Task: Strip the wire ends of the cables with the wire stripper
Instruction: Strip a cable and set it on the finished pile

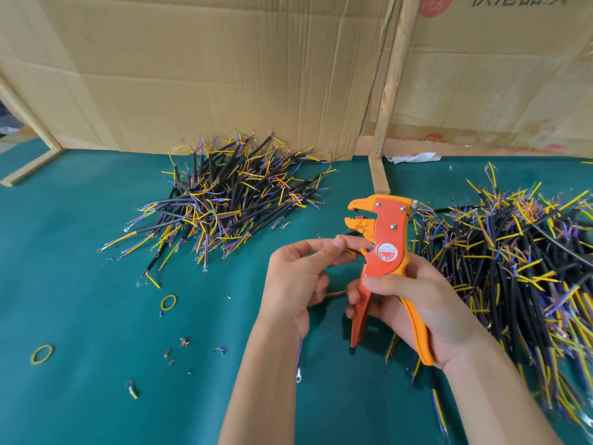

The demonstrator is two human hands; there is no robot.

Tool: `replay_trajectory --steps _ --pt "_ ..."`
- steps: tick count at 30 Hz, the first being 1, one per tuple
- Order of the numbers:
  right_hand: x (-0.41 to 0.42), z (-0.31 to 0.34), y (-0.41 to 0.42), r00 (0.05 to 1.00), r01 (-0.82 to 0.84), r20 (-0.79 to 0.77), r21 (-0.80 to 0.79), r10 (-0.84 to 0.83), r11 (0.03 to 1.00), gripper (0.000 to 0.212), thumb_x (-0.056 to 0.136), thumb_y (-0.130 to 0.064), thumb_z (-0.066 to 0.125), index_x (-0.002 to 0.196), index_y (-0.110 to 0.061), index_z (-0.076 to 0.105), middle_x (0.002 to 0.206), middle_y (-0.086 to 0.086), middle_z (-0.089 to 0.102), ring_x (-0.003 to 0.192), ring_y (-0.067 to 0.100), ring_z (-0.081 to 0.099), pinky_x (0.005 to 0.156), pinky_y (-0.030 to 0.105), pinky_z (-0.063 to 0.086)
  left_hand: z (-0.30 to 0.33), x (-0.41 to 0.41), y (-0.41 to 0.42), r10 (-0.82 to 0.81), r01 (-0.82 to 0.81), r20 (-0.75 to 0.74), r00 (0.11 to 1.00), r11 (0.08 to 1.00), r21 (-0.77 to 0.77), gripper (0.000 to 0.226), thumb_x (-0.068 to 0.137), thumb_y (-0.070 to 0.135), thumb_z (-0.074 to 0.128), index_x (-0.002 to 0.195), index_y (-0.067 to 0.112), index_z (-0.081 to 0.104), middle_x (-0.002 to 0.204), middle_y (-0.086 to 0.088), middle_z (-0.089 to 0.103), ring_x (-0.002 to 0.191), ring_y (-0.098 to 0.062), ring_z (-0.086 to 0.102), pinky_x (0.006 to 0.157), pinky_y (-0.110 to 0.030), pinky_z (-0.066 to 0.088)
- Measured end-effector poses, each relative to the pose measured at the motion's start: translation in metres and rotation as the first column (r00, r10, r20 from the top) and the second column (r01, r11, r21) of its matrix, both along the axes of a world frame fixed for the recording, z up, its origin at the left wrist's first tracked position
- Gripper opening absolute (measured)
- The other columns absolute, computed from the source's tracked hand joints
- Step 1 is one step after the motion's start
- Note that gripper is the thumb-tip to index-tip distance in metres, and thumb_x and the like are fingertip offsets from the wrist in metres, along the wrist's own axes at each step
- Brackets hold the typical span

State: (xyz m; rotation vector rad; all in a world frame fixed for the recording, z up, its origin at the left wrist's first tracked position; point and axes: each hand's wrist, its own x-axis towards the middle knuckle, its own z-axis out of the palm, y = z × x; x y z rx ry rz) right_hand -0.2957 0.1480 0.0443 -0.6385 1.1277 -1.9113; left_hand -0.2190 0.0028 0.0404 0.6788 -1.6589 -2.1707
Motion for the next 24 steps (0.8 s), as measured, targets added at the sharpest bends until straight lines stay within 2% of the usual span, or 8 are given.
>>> replay_trajectory --steps 3,7,10,13,16,18,24 --pt "0.001 0.000 0.000 1.000 0.023 0.017 0.015 -0.024 1.000 0.042 0.077 0.001 0.067 0.117 -0.010 0.075 0.071 0.015 0.057 0.070 0.034 0.059 0.065 0.048 0.054 0.001 -0.002 0.003 0.002 -0.003 0.018 1.000 0.996 0.086 0.022 0.092 0.023 0.067 0.099 0.004 0.077 0.102 -0.009 0.077 0.040 -0.003 0.031 0.034 -0.012 0.022" --pt "0.001 0.001 0.000 1.000 0.018 0.019 0.022 -0.019 1.000 0.051 0.077 0.000 0.067 0.127 -0.007 0.070 0.073 0.015 0.056 0.070 0.032 0.059 0.066 0.048 0.054 0.004 -0.003 0.002 -0.004 -0.005 0.042 0.999 0.980 0.200 0.018 0.092 0.019 0.067 0.095 0.002 0.073 0.094 -0.006 0.078 0.040 -0.002 0.036 0.032 -0.011 0.023" --pt "0.000 0.002 0.000 1.000 0.003 0.007 0.031 -0.004 1.000 0.052 0.078 0.000 0.066 0.130 -0.006 0.068 0.075 0.018 0.055 0.071 0.033 0.058 0.067 0.048 0.054 0.007 -0.002 0.002 -0.021 0.010 0.050 0.999 0.977 0.214 0.031 0.093 0.018 0.065 0.113 -0.006 0.067 0.088 -0.002 0.075 0.041 -0.002 0.036 0.032 -0.013 0.022" --pt "0.000 0.002 0.001 1.000 -0.005 0.004 0.040 0.005 0.999 0.052 0.079 -0.001 0.065 0.130 -0.007 0.068 0.075 0.020 0.055 0.071 0.033 0.057 0.067 0.049 0.053 0.008 -0.001 0.002 -0.024 0.008 0.073 0.997 0.979 0.204 0.033 0.093 0.018 0.065 0.116 -0.005 0.064 0.078 0.002 0.068 0.041 -0.003 0.036 0.032 -0.014 0.021" --pt "0.000 0.002 0.002 1.000 -0.013 -0.001 0.044 0.013 0.999 0.050 0.079 -0.002 0.065 0.129 -0.006 0.068 0.074 0.020 0.056 0.071 0.034 0.057 0.067 0.048 0.053 0.010 -0.001 0.002 -0.049 0.034 0.075 0.996 0.982 0.187 0.011 0.092 0.017 0.063 0.098 0.008 0.063 0.072 0.004 0.064 0.040 -0.004 0.034 0.032 -0.015 0.020" --pt "0.000 0.002 0.002 1.000 -0.020 -0.001 0.045 0.020 0.999 0.050 0.079 -0.002 0.065 0.129 -0.006 0.068 0.074 0.021 0.055 0.071 0.034 0.057 0.068 0.048 0.053 0.010 -0.001 0.003 -0.047 0.034 0.079 0.996 0.986 0.162 0.005 0.091 0.016 0.060 0.090 0.012 0.060 0.069 0.004 0.060 0.040 -0.005 0.030 0.032 -0.015 0.019" --pt "-0.001 0.001 0.003 1.000 -0.031 0.000 0.033 0.031 0.999 0.050 0.080 -0.003 0.066 0.130 -0.005 0.067 0.083 0.023 0.054 0.073 0.034 0.057 0.069 0.050 0.052 0.009 0.001 0.002 0.065 -0.064 0.042 0.997 0.997 -0.042 0.024 0.065 0.019 0.064 0.086 0.014 0.053 0.059 0.003 0.056 0.042 -0.011 0.032 0.037 -0.016 0.024"
